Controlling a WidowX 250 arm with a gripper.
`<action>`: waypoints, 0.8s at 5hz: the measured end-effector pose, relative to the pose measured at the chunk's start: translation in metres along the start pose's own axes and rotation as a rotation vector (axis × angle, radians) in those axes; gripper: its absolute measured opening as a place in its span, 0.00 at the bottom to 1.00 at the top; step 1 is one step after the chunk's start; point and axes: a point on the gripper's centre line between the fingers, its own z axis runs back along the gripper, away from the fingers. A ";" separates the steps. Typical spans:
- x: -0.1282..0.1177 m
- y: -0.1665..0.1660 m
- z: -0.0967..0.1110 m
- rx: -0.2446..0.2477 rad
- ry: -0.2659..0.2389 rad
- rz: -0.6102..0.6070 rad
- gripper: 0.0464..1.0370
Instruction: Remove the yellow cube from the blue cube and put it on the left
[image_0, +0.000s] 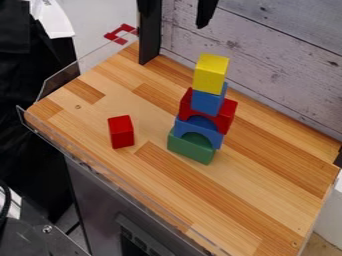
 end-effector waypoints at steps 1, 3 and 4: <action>-0.001 0.000 -0.008 0.008 0.031 -0.001 0.96; -0.015 -0.031 -0.013 0.046 0.045 -0.052 0.96; -0.023 -0.047 -0.007 0.048 0.009 -0.080 0.96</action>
